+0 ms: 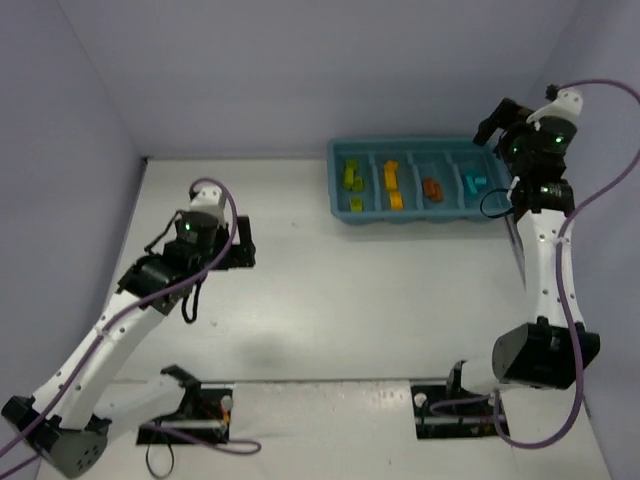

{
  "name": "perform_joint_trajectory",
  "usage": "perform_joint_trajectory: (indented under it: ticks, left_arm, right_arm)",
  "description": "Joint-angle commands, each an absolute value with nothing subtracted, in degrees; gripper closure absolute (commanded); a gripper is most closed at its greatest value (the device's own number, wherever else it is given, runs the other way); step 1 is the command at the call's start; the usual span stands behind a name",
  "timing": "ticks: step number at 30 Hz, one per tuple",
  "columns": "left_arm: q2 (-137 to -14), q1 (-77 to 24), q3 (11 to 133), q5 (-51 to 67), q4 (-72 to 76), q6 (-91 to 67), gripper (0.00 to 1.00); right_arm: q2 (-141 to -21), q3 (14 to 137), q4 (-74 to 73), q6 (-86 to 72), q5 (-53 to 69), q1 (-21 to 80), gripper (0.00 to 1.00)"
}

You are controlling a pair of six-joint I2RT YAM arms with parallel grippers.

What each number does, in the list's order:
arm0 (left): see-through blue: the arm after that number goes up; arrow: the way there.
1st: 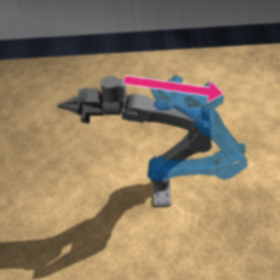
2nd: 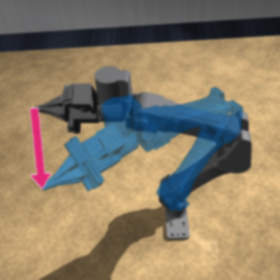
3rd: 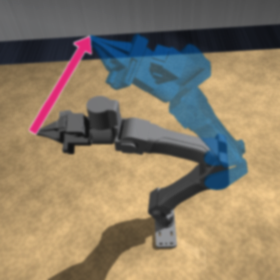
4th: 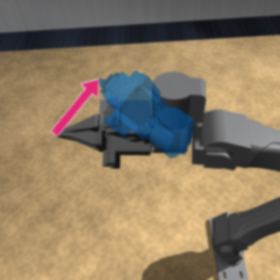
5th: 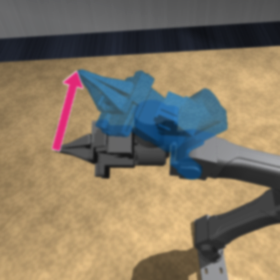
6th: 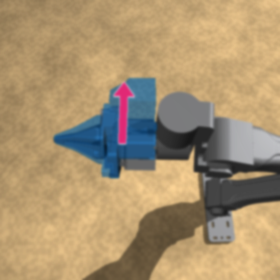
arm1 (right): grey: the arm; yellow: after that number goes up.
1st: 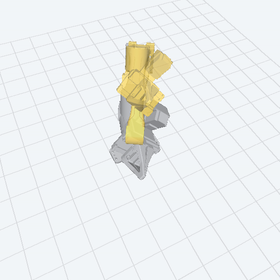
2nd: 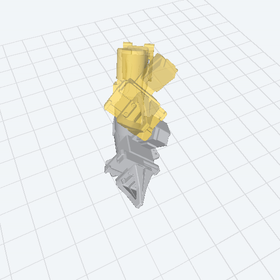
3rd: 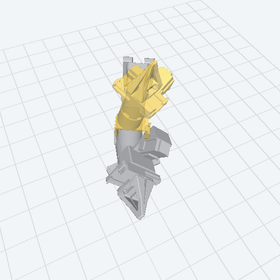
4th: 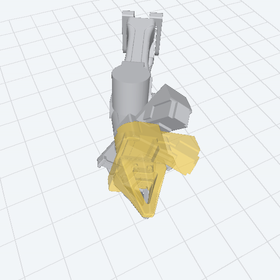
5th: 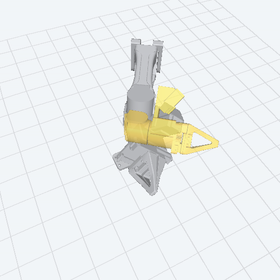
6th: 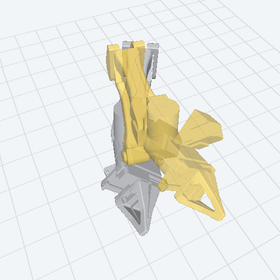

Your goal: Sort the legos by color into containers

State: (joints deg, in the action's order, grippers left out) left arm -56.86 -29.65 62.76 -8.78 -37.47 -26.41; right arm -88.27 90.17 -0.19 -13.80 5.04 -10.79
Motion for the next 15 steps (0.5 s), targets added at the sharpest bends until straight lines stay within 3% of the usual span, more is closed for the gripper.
perform_joint_trajectory:
  ticks: [1,4,10,15]
  left_arm:
    - [-53.63,-28.92,67.06,-13.88,-42.97,-28.92,0.06]
    - [-50.73,-28.83,68.29,-15.2,-44.47,-28.92,0.06]
    - [-44.4,-28.74,68.91,-19.77,-43.95,-27.43,0.06]
    - [-43.15,-28.74,70.13,-24.07,-46.13,-25.05,0.06]
  right_arm:
    - [-72.57,81.76,2.2,-16.35,11.24,-10.63,0.0]
    - [-62.45,75.77,-0.26,-15.56,12.39,-10.37,0.0]
    - [-45.39,65.77,-6.94,-15.12,3.34,-3.87,0.0]
    - [-37.19,60.82,-9.31,-15.03,4.84,-2.12,0.0]
